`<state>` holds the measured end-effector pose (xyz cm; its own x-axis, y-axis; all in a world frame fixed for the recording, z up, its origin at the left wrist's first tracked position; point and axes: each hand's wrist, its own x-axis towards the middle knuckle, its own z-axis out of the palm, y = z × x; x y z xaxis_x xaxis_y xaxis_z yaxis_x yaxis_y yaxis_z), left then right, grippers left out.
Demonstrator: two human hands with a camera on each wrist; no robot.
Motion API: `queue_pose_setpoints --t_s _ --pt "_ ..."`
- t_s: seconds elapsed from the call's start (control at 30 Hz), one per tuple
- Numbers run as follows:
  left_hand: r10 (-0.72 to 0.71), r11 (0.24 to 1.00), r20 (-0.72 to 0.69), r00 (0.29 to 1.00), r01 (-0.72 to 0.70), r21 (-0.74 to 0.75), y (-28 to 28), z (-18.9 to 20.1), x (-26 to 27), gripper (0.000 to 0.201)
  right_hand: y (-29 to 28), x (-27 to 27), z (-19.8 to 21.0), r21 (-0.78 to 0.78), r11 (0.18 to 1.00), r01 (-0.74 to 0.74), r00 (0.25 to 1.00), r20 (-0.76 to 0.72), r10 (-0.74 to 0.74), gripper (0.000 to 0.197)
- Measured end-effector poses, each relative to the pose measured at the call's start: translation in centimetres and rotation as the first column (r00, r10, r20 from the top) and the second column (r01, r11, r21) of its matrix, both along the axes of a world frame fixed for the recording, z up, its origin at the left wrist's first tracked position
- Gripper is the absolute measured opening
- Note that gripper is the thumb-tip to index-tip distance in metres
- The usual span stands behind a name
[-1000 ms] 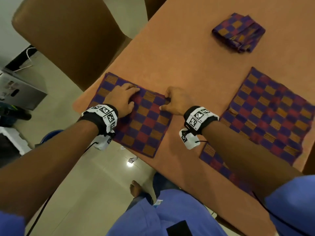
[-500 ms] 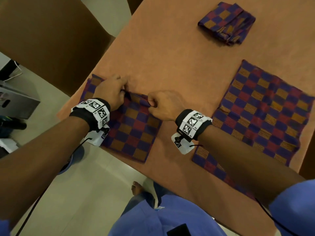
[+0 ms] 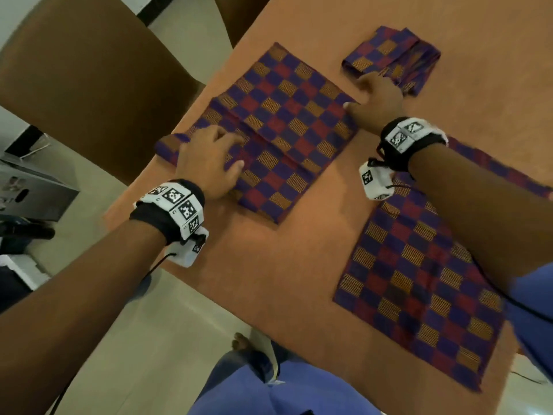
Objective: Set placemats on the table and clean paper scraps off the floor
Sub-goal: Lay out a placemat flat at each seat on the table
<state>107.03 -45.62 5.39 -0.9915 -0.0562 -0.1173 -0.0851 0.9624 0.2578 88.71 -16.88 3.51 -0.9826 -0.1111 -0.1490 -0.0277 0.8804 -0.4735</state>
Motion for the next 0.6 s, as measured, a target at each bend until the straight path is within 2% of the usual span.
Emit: queue_pose_setpoints --t_s 0.07,0.17,0.23,0.3,0.4,0.47,0.53,0.6 --pt "0.078 0.996 0.078 0.994 -0.075 -0.038 -1.1 -1.1 1.1 0.055 -0.4 1.8 -0.1 0.048 0.993 -0.104 0.993 -0.048 0.107 0.046" --pt "0.192 0.981 0.133 0.972 -0.190 -0.025 -3.5 -2.4 2.0 0.065 -1.7 7.4 -0.8 -0.033 0.947 -0.319 0.946 0.049 0.320 0.031" --pt "0.292 0.956 0.157 0.944 -0.292 -0.021 -5.6 -2.7 2.0 0.067 -2.8 11.8 -1.5 -0.112 0.930 -0.349 0.926 0.114 0.361 0.021" --pt "0.344 0.936 0.175 0.922 -0.352 0.012 -7.4 -2.8 1.7 0.067 -3.7 15.5 -2.3 -0.145 0.935 -0.323 0.919 0.189 0.347 0.015" --pt "0.391 0.906 0.220 0.894 -0.416 0.080 -9.8 -2.9 1.1 0.071 -5.0 19.2 -3.2 -0.108 0.956 -0.272 0.932 0.218 0.290 0.024" --pt "0.394 0.884 0.241 0.887 -0.438 0.164 -10.8 -3.1 0.6 0.067 -6.0 20.6 -3.4 -0.279 0.950 -0.142 0.938 0.270 0.220 0.018" --pt "0.374 0.884 0.244 0.895 -0.423 0.197 -11.4 -3.1 0.2 0.060 -6.9 21.2 -3.3 -0.487 0.873 0.010 0.920 0.346 0.183 0.017" --pt "0.348 0.889 0.228 0.910 -0.397 0.227 -11.5 -3.0 0.0 0.053 -7.0 21.5 -3.3 -0.601 0.794 0.089 0.911 0.371 0.179 0.022"
